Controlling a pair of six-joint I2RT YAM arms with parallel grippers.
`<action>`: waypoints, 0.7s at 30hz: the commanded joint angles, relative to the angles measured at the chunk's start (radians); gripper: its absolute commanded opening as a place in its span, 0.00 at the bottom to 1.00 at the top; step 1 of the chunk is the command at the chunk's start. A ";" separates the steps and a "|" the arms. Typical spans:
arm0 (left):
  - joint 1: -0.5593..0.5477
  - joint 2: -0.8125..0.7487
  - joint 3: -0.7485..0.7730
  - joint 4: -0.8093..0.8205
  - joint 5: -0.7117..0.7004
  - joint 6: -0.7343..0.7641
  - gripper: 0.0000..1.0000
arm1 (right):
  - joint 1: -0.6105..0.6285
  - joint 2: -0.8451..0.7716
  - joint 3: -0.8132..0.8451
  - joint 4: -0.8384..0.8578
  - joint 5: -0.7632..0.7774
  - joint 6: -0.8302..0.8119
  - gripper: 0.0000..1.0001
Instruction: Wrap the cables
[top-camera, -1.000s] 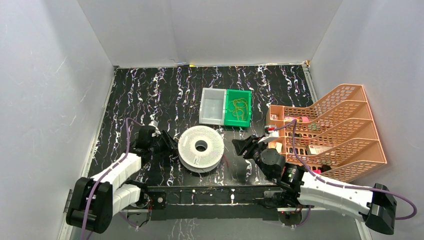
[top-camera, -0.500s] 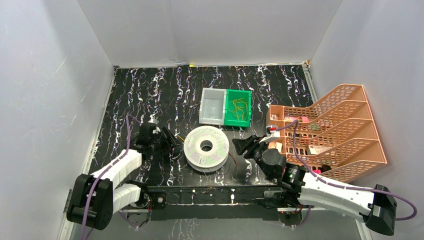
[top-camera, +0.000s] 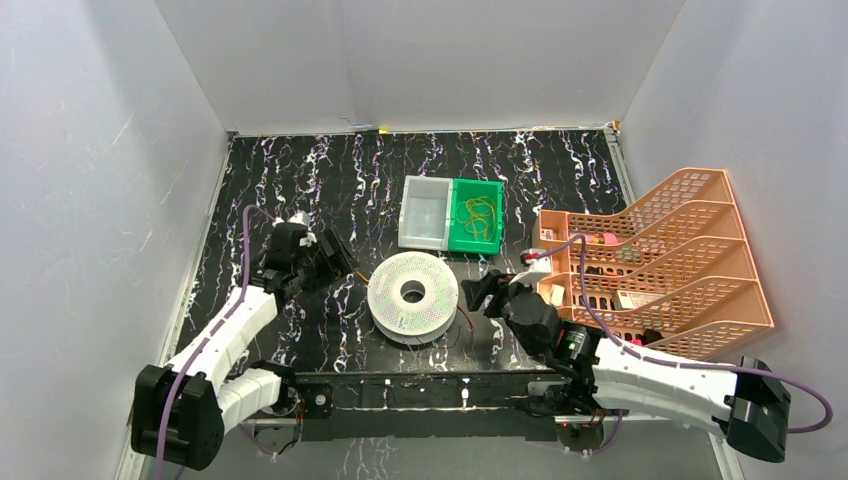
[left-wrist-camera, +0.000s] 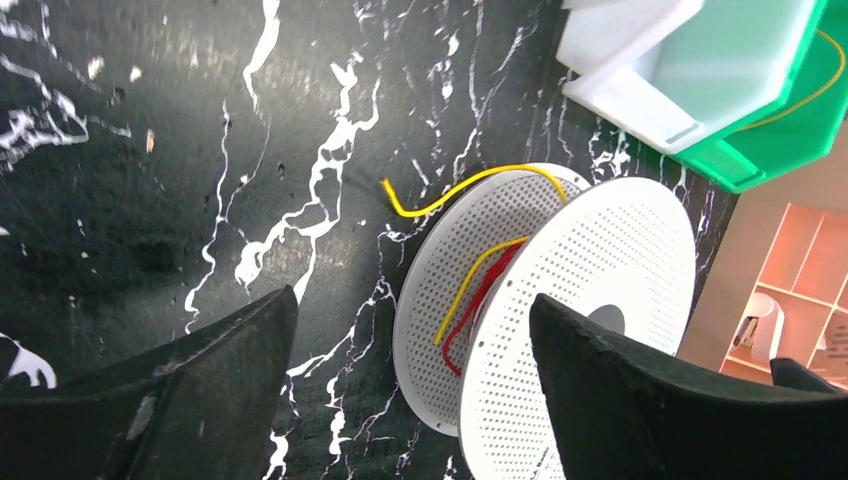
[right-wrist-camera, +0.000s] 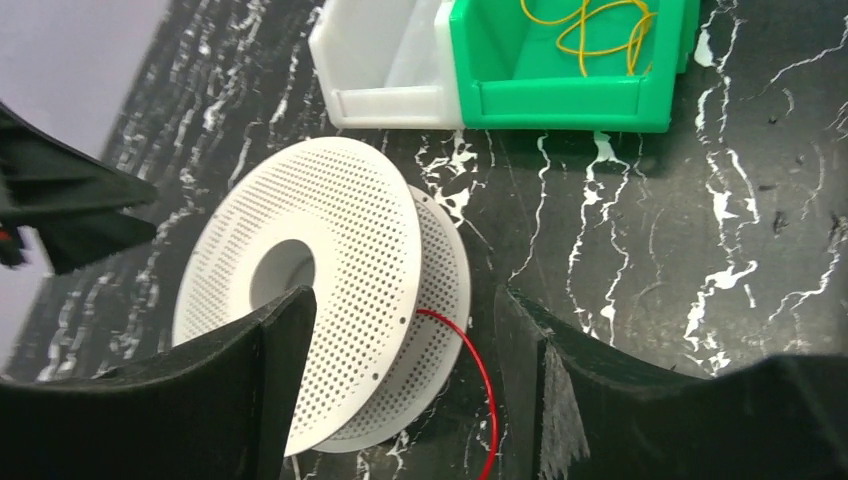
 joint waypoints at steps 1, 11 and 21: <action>0.005 0.017 0.128 -0.118 -0.004 0.104 0.87 | -0.003 0.089 0.141 -0.030 0.038 -0.120 0.76; 0.006 0.100 0.390 -0.275 -0.098 0.189 0.98 | -0.333 0.453 0.490 -0.304 -0.213 -0.336 0.96; 0.006 0.209 0.644 -0.370 -0.202 0.235 0.98 | -0.556 0.635 0.826 -0.676 -0.046 -0.220 0.98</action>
